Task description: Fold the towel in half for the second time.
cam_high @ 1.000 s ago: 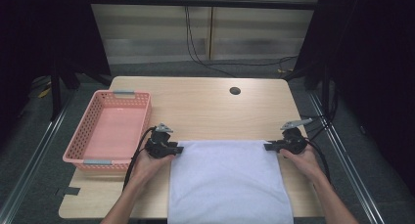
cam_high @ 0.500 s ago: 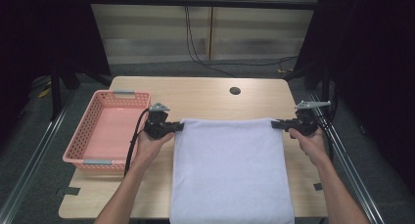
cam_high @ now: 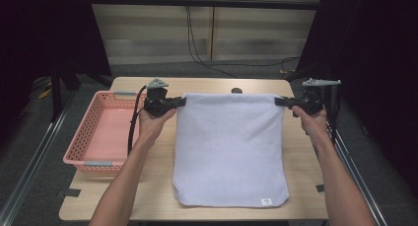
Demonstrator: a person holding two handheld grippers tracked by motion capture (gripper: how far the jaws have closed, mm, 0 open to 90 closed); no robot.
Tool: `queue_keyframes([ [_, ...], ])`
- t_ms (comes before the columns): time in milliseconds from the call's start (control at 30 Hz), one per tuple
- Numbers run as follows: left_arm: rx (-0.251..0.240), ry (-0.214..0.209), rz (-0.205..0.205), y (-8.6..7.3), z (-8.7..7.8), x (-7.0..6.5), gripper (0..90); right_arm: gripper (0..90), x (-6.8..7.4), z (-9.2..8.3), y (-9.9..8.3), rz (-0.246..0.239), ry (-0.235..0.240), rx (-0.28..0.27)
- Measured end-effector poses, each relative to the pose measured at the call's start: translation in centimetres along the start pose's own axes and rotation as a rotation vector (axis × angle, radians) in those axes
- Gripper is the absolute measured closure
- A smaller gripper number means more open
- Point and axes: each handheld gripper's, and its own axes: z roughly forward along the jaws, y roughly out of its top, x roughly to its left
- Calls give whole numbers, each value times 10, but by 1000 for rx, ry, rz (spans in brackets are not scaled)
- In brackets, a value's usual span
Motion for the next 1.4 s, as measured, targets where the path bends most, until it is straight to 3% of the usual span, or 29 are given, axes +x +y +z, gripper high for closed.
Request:
queue_keyframes([
  [133,-23,-27,5,-14,-19,-8,843,838,11,-18,-17,10,49,-45],
  [267,-24,-62,33,-30,-40,-25,843,838,26,-40,-34,-16,92,-66],
  [400,-32,-100,45,-49,-58,-43,842,838,46,-56,-49,-67,116,-34],
  [467,-40,-124,33,-60,-65,-51,842,836,54,-63,-60,-83,128,-19],
  [600,-13,-145,40,-84,-74,-66,840,831,66,-74,-86,-71,157,-2],
  [700,35,-155,46,-101,-75,-72,837,819,76,-83,-112,-63,170,25],
  [900,139,-182,44,-130,-70,-79,827,780,92,-84,-154,-81,178,173],
  [1100,221,-231,54,-154,-81,-86,806,746,106,-94,-169,-121,191,252],
  [1200,246,-246,65,-160,-87,-89,795,723,111,-100,-174,-130,208,262],
  [1333,223,-260,50,-162,-103,-89,721,643,116,-110,-177,-117,223,251],
  [1400,199,-251,36,-161,-109,-87,669,603,116,-114,-178,-104,206,225],
])
